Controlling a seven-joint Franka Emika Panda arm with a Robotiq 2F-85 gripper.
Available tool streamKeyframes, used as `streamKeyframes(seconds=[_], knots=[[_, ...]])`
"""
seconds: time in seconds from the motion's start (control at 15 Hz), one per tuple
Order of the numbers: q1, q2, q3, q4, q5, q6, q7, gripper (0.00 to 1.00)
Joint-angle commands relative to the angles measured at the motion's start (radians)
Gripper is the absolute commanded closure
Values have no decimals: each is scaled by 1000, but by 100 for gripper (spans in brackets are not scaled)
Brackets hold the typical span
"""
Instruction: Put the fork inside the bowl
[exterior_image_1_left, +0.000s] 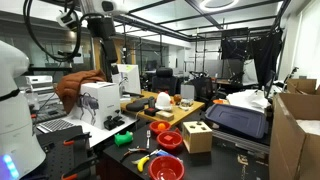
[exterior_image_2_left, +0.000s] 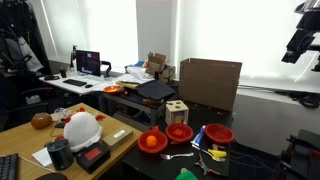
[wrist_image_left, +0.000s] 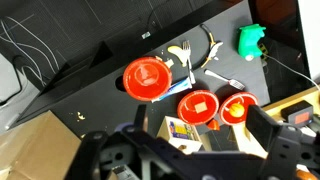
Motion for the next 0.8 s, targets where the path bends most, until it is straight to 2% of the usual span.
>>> streamKeyframes(seconds=[0.0,0.73], knots=[[-6,4,6,-4,6,-3,-5,0],[-6,13,6,-7,7,-2,-5,0]])
